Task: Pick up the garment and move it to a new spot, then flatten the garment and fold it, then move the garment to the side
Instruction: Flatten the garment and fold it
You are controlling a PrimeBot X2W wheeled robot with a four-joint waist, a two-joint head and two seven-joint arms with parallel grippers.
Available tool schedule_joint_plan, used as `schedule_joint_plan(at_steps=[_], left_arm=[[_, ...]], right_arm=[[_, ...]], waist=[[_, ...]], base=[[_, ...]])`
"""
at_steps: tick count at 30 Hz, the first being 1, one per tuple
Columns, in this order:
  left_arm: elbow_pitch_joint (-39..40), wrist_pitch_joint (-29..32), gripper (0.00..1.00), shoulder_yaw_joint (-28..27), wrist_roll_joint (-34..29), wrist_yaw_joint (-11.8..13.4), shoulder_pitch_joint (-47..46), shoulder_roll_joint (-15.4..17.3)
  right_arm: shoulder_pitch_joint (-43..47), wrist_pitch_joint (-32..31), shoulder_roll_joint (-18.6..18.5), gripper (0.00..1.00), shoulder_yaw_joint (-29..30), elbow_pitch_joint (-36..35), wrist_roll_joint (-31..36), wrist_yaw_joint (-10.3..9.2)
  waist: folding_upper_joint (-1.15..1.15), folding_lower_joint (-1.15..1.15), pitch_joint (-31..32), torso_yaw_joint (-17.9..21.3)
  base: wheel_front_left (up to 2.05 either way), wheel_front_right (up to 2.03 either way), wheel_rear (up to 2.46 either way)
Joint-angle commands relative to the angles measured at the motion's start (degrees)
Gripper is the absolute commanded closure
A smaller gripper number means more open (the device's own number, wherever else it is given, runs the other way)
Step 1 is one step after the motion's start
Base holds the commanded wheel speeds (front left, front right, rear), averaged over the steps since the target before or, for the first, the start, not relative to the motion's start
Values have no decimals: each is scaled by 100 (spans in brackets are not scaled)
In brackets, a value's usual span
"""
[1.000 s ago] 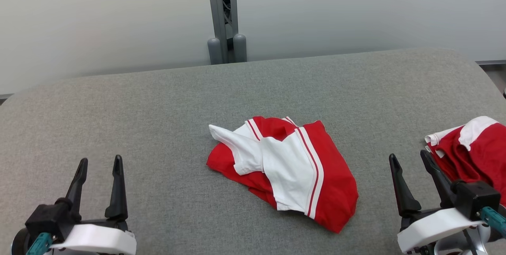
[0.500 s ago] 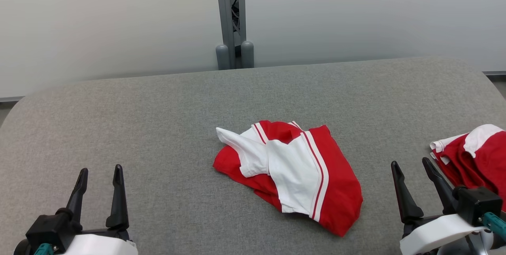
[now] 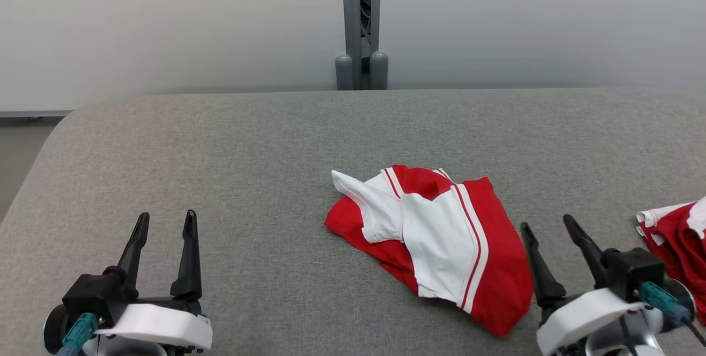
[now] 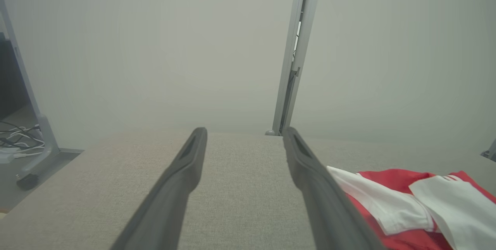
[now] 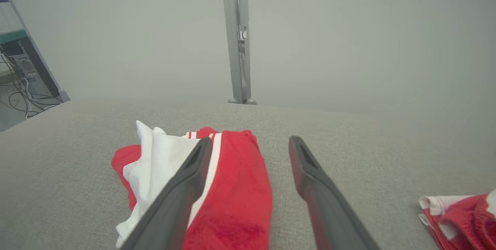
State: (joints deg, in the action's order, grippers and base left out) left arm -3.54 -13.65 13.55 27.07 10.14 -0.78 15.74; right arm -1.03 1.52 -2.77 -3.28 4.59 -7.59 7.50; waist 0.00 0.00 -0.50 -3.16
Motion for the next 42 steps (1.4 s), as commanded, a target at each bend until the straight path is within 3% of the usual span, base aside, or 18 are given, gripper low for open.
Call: schedule_joint_plan(at_steps=[1, 9, 17, 18, 19, 20, 27, 33, 39, 40, 41, 42], left_arm=[[-30, -24, 0, 5, -30, -38, -134, 0], [-264, -51, 0, 242, -99, -229, -569, -138], [-470, -105, 0, 311, -139, -336, -763, -225], [-498, -104, 0, 313, -143, -349, -788, -238], [-515, -112, 0, 308, -147, -363, -817, -253], [-531, -119, 0, 302, -149, -367, -843, -266], [-605, -137, 0, 184, -166, -428, -936, -276], [-589, -142, 0, 55, -192, -460, -953, -257], [-568, -145, 0, -42, -242, -493, -1021, -229], [-566, -145, 0, -64, -250, -493, -1021, -213], [-558, -145, 0, -82, -260, -489, -1020, -208], [-552, -145, 0, -103, -267, -482, -1014, -204]], right_arm=[[-151, -59, -24, 0, -110, 95, 73, -2], [-1204, -324, -134, 0, -1105, 1157, 260, -2], [-1942, -723, -286, 0, -1606, 2041, 337, -2], [-2016, -769, -298, 55, -1658, 2128, 338, -3], [-2087, -760, -309, 86, -1668, 2177, 319, -2], [-2134, -750, -322, 100, -1634, 2225, 299, -3], [-1948, -616, -306, 100, -1136, 1923, 202, -3], [-1451, -500, -190, 100, 11, 1246, 285, -2], [-944, -406, -56, 100, 897, 1162, 288, -2], [-896, -352, -46, 88, 1006, 1204, 247, -2], [-866, -292, -37, 54, 1093, 1245, 259, -2], [-854, -225, -32, 0, 1185, 1290, 229, -2]], waist=[[0, 0, -69, -109], [0, 0, -376, -549], [0, 0, -561, -633], [0, 0, -581, -632], [0, 0, -600, -630], [0, 0, -619, -625], [0, 0, -701, -410], [0, 0, -759, -105], [0, 0, -855, 148], [0, 0, -866, 187], [0, 0, -878, 222], [0, 0, -887, 256]], base=[[0, 0, 0], [0, 0, 0], [0, 0, 0], [0, 0, 0], [0, 0, 0], [0, 0, 0], [0, 0, 0], [0, 0, 0], [0, 0, 0], [0, 0, 0], [0, 0, 0], [0, 0, 0]])
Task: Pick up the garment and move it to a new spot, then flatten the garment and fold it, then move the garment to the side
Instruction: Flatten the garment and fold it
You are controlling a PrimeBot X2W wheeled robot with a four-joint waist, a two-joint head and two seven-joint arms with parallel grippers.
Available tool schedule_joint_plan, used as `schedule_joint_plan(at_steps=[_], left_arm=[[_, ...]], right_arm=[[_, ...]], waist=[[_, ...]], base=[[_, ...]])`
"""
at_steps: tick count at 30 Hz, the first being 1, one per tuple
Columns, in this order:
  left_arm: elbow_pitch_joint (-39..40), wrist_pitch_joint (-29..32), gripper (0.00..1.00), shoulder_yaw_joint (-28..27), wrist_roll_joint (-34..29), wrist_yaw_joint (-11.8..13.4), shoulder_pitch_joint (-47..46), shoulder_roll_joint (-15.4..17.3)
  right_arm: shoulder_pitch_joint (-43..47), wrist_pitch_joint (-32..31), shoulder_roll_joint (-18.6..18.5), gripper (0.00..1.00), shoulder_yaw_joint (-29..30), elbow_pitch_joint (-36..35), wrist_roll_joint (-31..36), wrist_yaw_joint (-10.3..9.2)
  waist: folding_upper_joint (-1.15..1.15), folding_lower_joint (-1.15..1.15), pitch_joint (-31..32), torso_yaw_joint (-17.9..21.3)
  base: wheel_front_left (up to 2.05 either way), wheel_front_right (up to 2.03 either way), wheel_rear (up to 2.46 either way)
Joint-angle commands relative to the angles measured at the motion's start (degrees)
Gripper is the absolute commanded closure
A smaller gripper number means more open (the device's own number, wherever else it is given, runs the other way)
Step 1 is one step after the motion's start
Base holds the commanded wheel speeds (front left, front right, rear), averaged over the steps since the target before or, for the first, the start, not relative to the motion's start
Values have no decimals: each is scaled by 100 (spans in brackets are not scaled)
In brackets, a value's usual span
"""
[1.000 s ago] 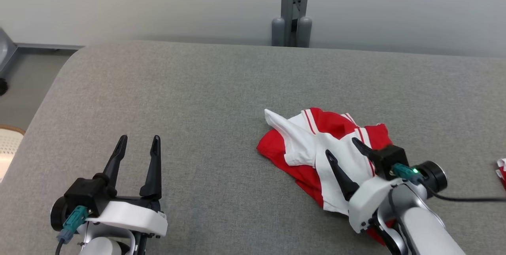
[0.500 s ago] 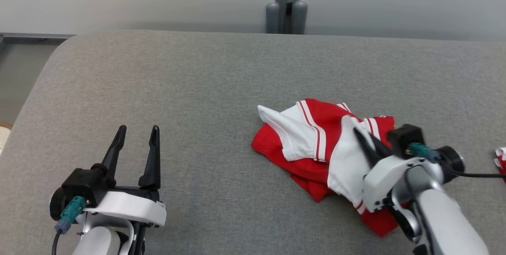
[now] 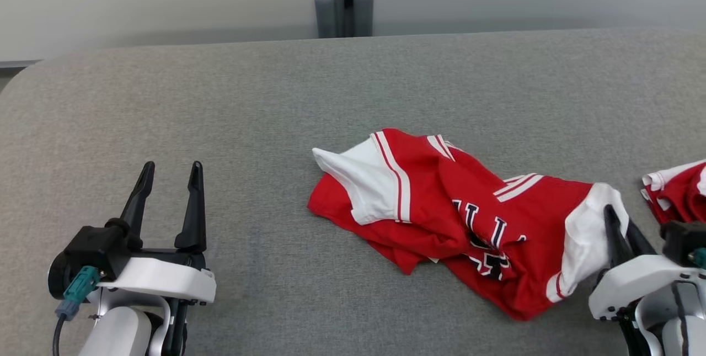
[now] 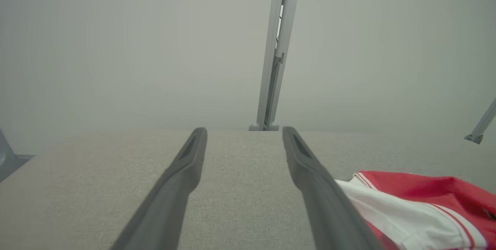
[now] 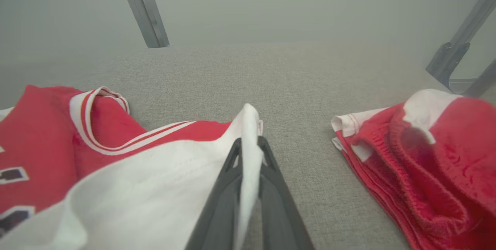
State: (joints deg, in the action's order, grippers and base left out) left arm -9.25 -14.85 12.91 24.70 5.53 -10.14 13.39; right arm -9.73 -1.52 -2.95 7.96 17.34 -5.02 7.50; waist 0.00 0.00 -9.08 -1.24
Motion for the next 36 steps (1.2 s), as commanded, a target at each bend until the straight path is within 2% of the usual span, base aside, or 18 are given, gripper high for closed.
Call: schedule_joint_plan(at_steps=[1, 7, 15, 26, 30, 36], left_arm=[[20, -25, 0, -62, -42, -11, -67, 37], [34, -26, 0, -151, -61, 43, 9, 85], [57, -26, 0, -220, -57, 112, 90, 136], [77, -23, 0, -248, -13, 193, 279, 177], [115, -23, 0, -249, -5, 244, 429, 177], [191, 21, 0, -249, 21, 314, 582, 203]], right_arm=[[25, 143, -10, 0, 108, 69, -100, -2], [-65, 603, -10, 0, 332, 104, -369, -2], [-201, 978, -7, 0, 314, -500, -290, -2], [153, 767, -7, 0, -580, -1626, -123, -2], [474, 647, -10, 0, -1068, -1735, -227, -2], [832, 613, -9, 0, -1292, -1722, -410, -2]], waist=[[0, 0, -31, 97], [0, 0, -1, 236], [0, 0, 90, 317], [0, 0, 338, 247], [0, 0, 443, 256], [0, 0, 537, 290]], base=[[0, 0, 0], [0, 0, 0], [0, 0, 0], [0, 0, 0], [0, 0, 0], [0, 0, 0]])
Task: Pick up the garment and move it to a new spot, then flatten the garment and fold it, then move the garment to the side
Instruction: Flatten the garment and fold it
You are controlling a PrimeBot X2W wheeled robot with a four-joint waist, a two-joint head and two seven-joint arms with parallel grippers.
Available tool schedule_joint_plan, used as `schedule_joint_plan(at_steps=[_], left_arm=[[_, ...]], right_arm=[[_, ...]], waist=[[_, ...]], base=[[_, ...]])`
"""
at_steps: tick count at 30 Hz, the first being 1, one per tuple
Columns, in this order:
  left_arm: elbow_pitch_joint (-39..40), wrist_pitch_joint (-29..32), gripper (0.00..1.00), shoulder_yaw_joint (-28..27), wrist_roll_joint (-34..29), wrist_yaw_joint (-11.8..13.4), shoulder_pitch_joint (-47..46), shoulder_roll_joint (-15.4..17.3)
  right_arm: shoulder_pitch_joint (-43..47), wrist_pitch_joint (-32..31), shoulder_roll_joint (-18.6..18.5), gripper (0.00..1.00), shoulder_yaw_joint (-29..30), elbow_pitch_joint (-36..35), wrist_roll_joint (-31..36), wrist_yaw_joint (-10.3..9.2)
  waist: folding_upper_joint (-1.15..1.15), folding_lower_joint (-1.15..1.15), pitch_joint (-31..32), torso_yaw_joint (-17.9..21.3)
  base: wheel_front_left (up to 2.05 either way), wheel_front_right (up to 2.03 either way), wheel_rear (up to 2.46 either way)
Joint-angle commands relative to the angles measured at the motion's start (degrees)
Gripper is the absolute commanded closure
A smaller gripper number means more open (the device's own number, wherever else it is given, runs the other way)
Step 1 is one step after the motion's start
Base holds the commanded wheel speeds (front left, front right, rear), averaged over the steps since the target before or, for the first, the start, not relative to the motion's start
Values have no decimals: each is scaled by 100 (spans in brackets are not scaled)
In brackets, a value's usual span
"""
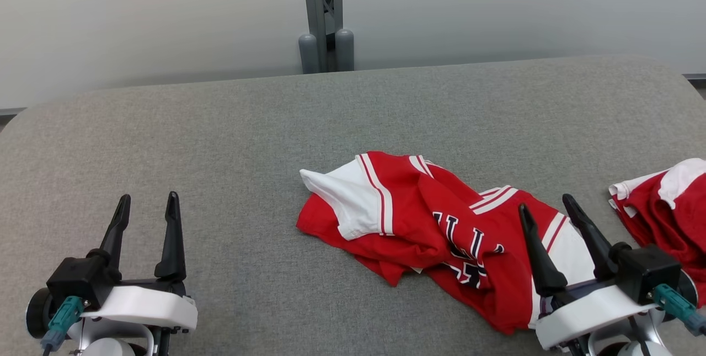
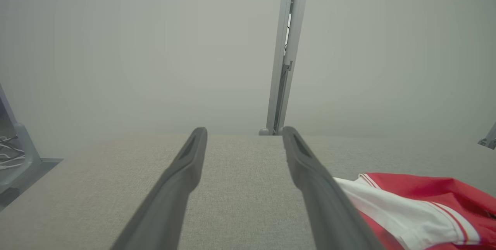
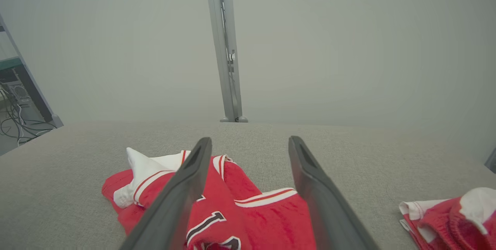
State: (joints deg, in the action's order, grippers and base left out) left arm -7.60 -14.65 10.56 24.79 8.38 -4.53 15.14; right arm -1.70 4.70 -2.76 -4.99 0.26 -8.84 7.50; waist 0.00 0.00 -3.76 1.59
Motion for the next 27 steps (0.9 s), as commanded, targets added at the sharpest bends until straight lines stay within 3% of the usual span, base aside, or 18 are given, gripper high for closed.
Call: schedule_joint_plan(at_steps=[1, 14, 20, 27], left_arm=[[35, 22, 0, -13, 14, 33, 50, 37], [216, 117, 0, 74, 2, 115, 129, 76], [180, 139, 0, 186, -9, 75, 7, 20], [89, 115, 0, 358, -37, -57, -254, -65]], right_arm=[[59, -5, -28, 0, -12, -6, -30, -2], [28, -213, -27, 0, -121, 4, 57, -2], [-441, -943, -53, 0, -759, 267, 252, -2], [-1558, -1689, -434, 0, -1698, 921, -6, -2]], waist=[[0, 0, 20, 17], [0, 0, -16, -75], [0, 0, -123, -261], [0, 0, -463, -679]], base=[[0, 0, 0], [0, 0, 0], [0, 0, 0], [0, 0, 0]])
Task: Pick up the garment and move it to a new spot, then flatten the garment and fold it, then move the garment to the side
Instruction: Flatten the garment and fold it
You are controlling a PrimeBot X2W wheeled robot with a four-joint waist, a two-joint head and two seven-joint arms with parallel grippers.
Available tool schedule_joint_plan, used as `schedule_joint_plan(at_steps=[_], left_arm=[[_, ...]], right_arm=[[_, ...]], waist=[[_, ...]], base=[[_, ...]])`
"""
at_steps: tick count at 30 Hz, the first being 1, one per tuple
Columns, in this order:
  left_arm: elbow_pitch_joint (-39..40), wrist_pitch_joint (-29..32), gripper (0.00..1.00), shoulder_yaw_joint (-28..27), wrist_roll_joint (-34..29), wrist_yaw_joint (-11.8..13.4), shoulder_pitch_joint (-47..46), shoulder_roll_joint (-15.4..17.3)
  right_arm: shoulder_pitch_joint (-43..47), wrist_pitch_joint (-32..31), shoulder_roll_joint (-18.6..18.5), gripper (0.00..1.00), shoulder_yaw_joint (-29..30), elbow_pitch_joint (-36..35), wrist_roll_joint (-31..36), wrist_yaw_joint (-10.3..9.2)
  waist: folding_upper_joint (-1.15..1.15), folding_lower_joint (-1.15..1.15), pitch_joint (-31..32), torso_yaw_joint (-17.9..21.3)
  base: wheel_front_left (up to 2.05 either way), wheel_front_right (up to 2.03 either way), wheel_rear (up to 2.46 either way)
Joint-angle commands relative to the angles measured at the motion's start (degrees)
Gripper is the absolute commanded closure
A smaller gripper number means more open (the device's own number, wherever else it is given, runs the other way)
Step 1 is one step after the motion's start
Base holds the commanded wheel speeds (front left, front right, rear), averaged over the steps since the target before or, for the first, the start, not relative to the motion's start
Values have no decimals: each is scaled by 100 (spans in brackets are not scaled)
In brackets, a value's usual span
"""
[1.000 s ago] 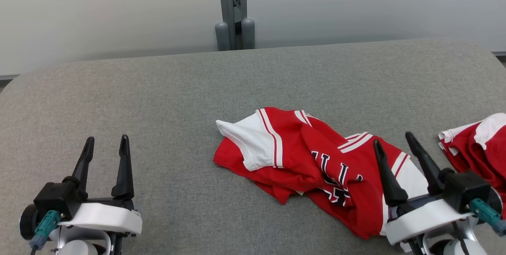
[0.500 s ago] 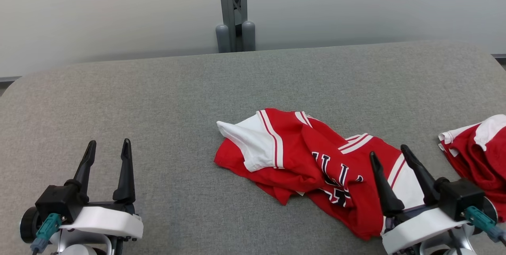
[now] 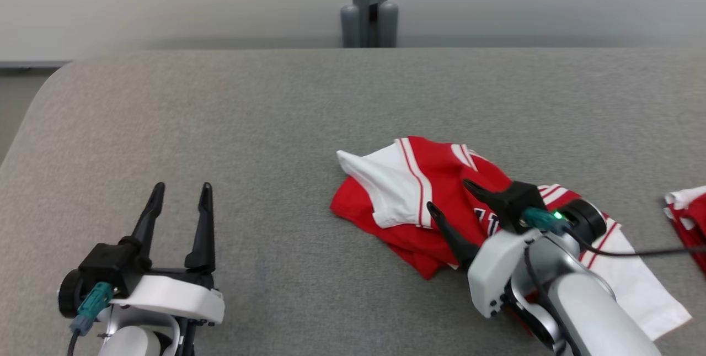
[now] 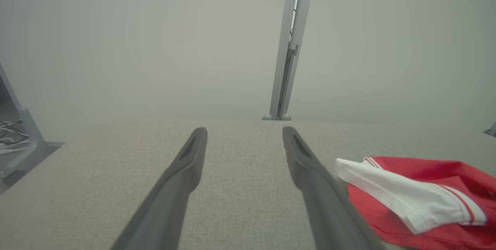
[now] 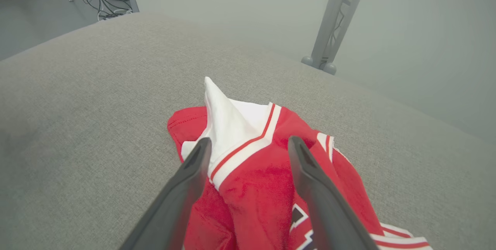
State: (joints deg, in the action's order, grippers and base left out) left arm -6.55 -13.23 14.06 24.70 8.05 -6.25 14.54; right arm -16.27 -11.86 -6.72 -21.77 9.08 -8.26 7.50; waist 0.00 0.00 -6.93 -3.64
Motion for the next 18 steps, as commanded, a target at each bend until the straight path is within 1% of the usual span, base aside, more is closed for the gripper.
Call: schedule_joint_plan(at_steps=[1, 4, 5, 6, 7, 8, 9, 10, 14, 15, 16, 17, 18], left_arm=[[-46, -29, 0, 35, -33, -44, -128, -26], [-143, -67, 0, 97, -29, -104, -262, -113], [-322, -132, 0, 166, -29, -226, -445, -259], [-471, -162, 0, 176, -66, -344, -610, -368], [-524, -173, 0, 168, -75, -379, -669, -394], [-555, -177, 0, 161, -89, -405, -697, -411], [-597, -185, 0, 148, -111, -433, -743, -454], [-617, -189, 0, 117, -136, -456, -774, -491], [-573, -187, 0, 4, -213, -503, -789, -545], [-557, -188, 0, -48, -261, -527, -792, -564], [-550, -187, 0, -72, -289, -544, -801, -576], [-509, -188, 0, -133, -349, -598, -863, -623], [-502, -188, 0, -145, -369, -610, -874, -647]], right_arm=[[-273, -131, -113, 0, -166, 164, -89, -2], [-829, -293, -232, 0, -586, 523, -265, -2], [-1613, -585, -392, 0, -1102, 1282, -517, -3], [-2276, -916, -433, 0, -1509, 2036, -784, -2], [-2483, -1026, -406, 60, -1638, 2283, -989, -2], [-2599, -1054, -436, 100, -1676, 2398, -1053, -3], [-2751, -1009, -444, 100, -1697, 2551, -1196, -3], [-2896, -829, -458, 100, -1617, 2640, -1274, -3], [-3127, -423, -470, 100, -1344, 2709, -1413, -2], [-3298, -181, -506, 100, -1132, 2755, -1370, -3], [-3357, -76, -532, 100, -1011, 2809, -1345, -2], [-3667, 363, -591, 100, -526, 3007, -1246, -2], [-3774, 506, -649, 100, -334, 3126, -1170, -2]], waist=[[0, 0, -200, -225], [0, 0, -359, -424], [0, 0, -578, -684], [0, 0, -746, -810], [0, 0, -786, -833], [0, 0, -804, -841], [0, 0, -824, -854], [0, 0, -843, -857], [0, 0, -885, -805], [0, 0, -916, -775], [0, 0, -933, -766], [0, 0, -1024, -763], [0, 0, -1057, -777]], base=[[0, 0, 0], [0, 0, 0], [0, 0, 0], [0, 0, 0], [0, 0, 0], [0, 0, 0], [0, 0, 0], [0, 0, 0], [0, 0, 0], [0, 0, 0], [0, 0, 0], [0, 0, 0], [0, 0, 0]])
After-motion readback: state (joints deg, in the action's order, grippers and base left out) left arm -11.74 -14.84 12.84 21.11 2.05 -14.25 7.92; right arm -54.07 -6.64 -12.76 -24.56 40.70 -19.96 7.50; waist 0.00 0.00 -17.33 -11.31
